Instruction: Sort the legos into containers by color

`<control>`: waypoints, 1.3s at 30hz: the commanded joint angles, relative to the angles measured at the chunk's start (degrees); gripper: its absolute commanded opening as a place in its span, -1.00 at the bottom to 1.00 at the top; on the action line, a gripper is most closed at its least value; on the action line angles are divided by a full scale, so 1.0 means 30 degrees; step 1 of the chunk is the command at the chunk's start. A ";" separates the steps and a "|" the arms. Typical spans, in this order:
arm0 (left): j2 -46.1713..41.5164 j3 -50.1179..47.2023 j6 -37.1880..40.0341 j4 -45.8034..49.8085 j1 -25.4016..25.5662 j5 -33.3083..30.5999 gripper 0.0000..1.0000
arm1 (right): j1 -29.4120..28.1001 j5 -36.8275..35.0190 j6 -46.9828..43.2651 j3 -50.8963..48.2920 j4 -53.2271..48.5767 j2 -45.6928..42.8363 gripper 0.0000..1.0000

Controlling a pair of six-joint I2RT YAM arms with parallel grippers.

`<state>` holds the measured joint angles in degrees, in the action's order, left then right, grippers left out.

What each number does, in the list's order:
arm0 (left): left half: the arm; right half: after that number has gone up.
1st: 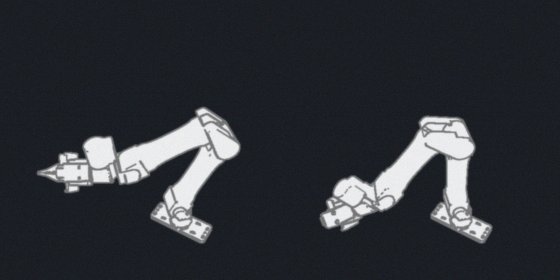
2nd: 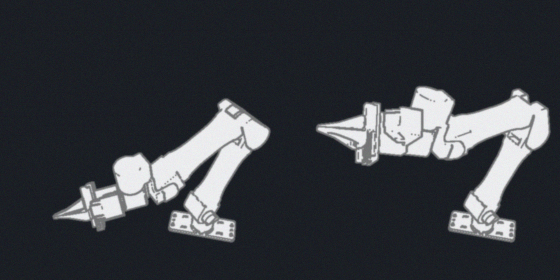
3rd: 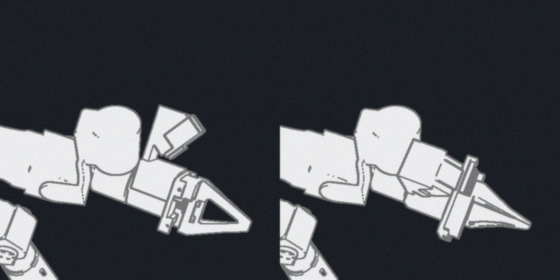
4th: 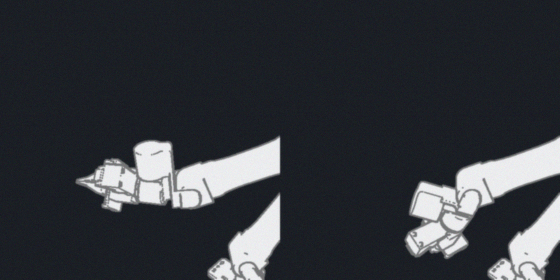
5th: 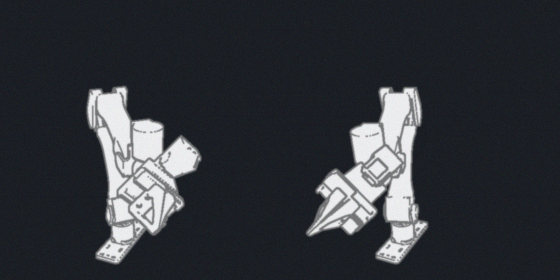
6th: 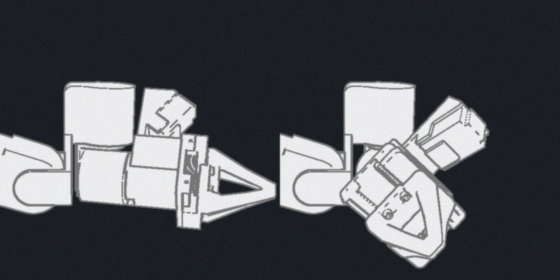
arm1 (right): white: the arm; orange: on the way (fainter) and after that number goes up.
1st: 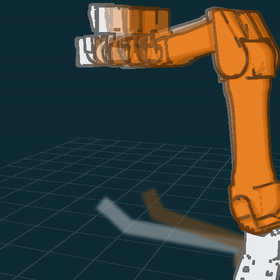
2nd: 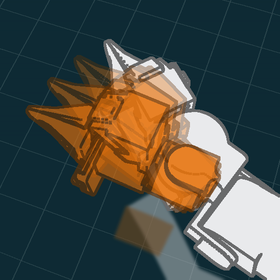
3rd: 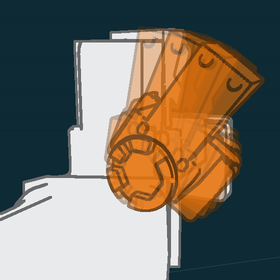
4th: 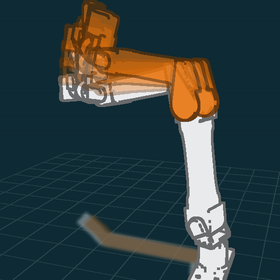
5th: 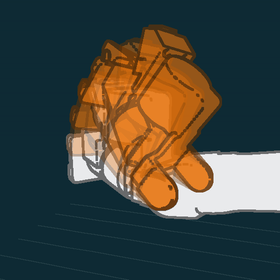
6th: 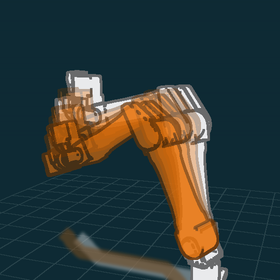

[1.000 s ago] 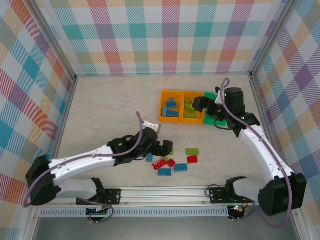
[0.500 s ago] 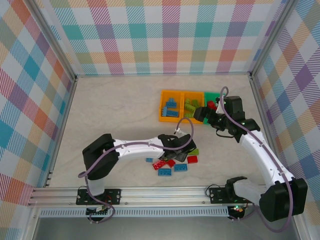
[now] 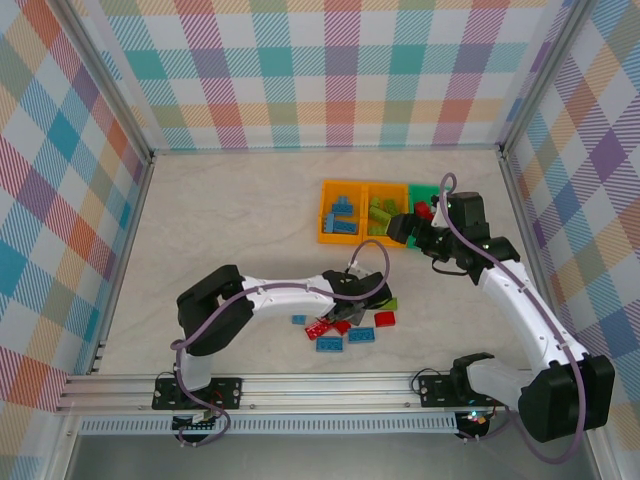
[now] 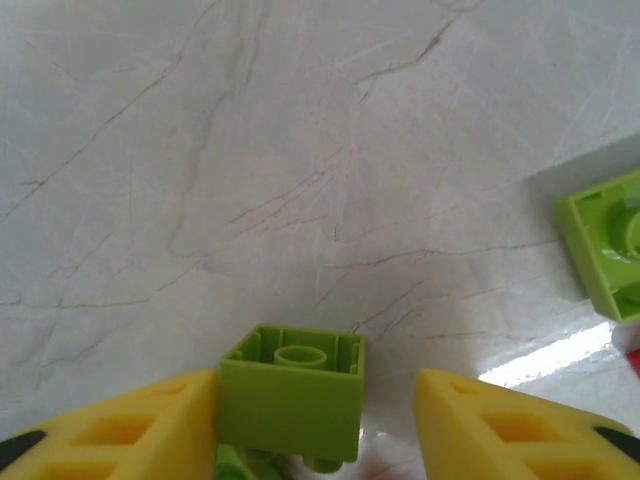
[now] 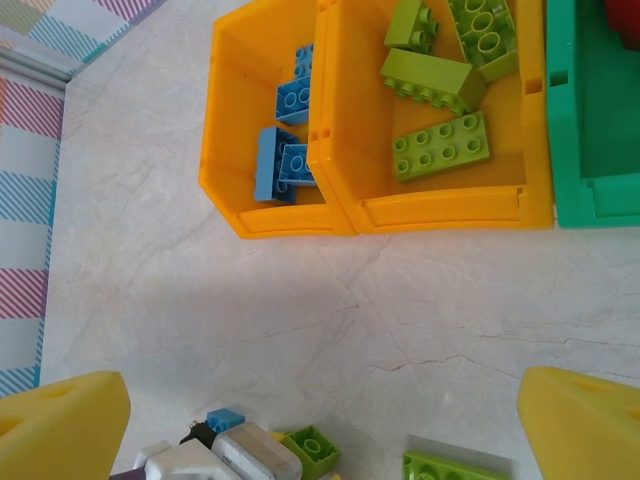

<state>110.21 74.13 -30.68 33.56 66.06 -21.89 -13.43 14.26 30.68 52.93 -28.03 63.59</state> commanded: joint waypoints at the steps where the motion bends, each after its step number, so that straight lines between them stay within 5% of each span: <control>1: 0.0175 -0.0235 -0.0150 -0.0643 -0.0224 0.0220 0.00 | 0.0088 0.0623 -0.0153 0.0375 -0.0510 -0.0220 0.99; 6: 0.0352 -0.0480 -0.0256 -0.1373 -0.0486 0.0764 -0.23 | 0.0099 0.1302 -0.0442 0.0554 -0.1544 -0.0404 0.99; 15: 0.0138 -0.0441 -0.0059 -0.1917 -0.0546 0.1131 -0.30 | 0.0082 0.1854 -0.1568 0.1664 -0.5680 0.0422 0.99; 22: -0.3098 0.0133 0.1056 -0.2242 -0.0811 0.0303 -0.32 | 0.0112 -0.2639 0.0370 0.1646 -0.7381 -0.0177 0.99; 25: -0.3289 0.1211 0.2135 -0.2791 -0.1494 -0.0456 -0.34 | 0.0113 -0.1902 0.1579 0.0380 -0.6140 -0.1188 0.99; 39: 0.5745 1.3749 0.5906 -0.3990 -0.5428 0.1435 -0.25 | 0.0112 -0.0096 0.2494 -0.2104 -0.4117 -0.3670 0.99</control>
<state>123.46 110.17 -15.99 20.67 51.05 -18.92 -13.41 12.51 37.17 47.13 -42.46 53.65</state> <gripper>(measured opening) 0.365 0.996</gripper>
